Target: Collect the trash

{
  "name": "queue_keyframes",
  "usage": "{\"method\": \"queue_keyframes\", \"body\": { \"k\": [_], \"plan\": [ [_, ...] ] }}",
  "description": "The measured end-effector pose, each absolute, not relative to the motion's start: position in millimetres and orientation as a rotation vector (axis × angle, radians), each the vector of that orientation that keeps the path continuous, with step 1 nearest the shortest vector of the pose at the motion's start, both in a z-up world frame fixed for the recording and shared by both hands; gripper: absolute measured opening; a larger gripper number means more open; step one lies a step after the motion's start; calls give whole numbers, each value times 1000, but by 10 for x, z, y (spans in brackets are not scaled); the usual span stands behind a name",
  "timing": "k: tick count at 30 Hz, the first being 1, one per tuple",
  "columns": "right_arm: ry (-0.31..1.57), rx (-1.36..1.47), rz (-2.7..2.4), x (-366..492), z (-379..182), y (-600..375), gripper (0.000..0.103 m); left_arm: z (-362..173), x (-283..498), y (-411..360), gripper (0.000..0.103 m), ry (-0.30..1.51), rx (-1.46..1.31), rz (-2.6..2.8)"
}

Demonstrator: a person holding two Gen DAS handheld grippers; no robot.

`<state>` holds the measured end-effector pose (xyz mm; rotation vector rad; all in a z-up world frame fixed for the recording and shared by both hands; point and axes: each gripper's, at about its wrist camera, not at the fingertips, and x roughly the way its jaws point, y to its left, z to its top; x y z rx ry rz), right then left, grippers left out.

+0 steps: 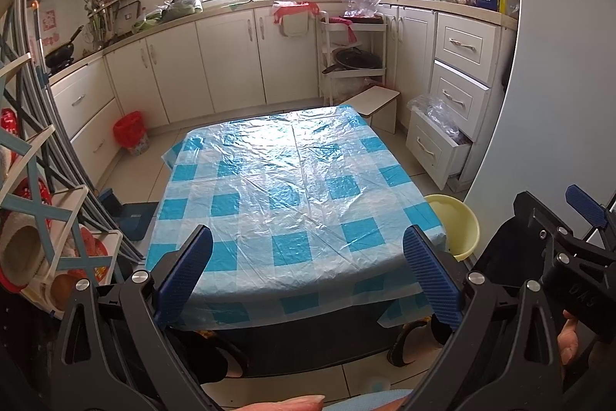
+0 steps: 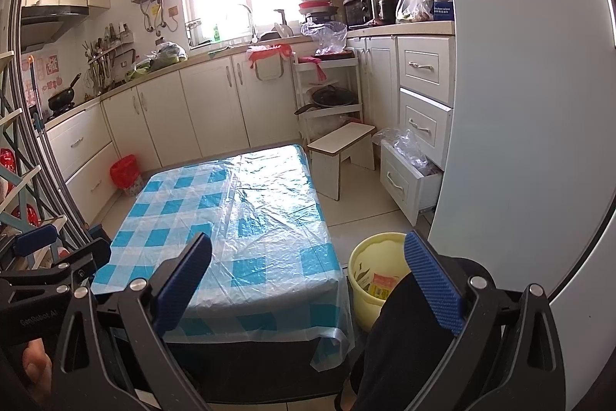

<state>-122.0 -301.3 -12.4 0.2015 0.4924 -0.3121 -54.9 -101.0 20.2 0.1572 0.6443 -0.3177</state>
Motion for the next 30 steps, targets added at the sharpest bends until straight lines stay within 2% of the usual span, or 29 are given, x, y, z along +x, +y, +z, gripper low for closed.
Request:
{"method": "queue_keyframes", "body": {
  "k": [30],
  "plan": [
    [492, 203, -313, -1214, -138, -3016, 96, 176, -552, -1017, 95, 651, 155, -330]
  ]
}}
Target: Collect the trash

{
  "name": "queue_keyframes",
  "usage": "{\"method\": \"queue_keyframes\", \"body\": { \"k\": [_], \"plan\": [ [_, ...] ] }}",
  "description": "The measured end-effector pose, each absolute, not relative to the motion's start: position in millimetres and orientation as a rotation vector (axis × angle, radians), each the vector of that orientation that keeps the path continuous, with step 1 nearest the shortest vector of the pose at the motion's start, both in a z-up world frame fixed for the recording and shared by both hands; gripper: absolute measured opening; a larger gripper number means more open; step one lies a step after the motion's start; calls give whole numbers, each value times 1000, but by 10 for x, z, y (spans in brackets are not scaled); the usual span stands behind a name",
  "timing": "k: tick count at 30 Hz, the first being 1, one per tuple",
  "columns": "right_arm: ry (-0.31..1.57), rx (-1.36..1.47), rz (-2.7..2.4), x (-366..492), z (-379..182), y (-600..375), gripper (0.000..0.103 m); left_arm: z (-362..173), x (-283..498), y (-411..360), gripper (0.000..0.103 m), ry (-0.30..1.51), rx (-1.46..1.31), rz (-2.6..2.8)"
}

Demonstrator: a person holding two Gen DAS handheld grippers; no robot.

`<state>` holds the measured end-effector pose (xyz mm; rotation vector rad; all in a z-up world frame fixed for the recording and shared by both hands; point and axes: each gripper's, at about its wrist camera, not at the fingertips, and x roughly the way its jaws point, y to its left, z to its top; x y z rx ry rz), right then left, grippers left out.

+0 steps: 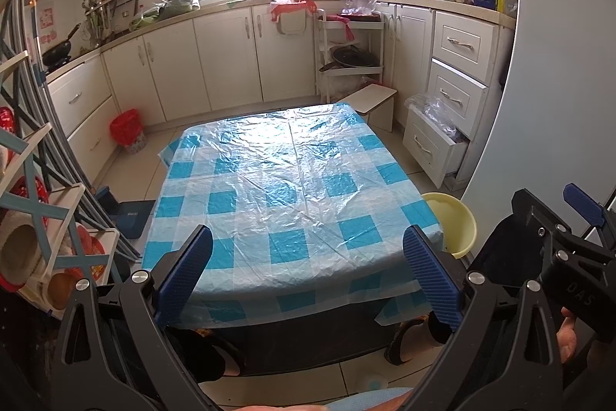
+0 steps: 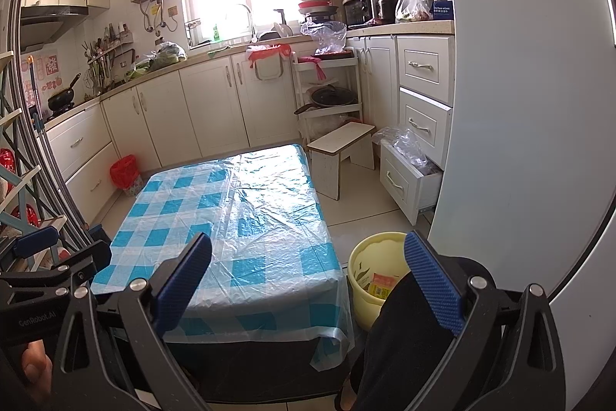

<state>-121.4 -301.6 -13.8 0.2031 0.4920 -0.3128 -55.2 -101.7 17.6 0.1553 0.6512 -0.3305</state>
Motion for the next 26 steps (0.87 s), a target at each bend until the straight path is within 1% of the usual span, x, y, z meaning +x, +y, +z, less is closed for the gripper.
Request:
{"method": "queue_keyframes", "body": {
  "k": [12, 16, 26],
  "plan": [
    [491, 203, -314, -1209, -140, -3042, 96, 209, -555, -873, 95, 611, 136, -301],
    [496, 192, -314, -1202, -138, -3043, 96, 192, -499, -797, 95, 629, 112, -284],
    [530, 158, -338, -1133, -131, -3071, 96, 8, -260, -524, 95, 761, -14, -301]
  ]
}}
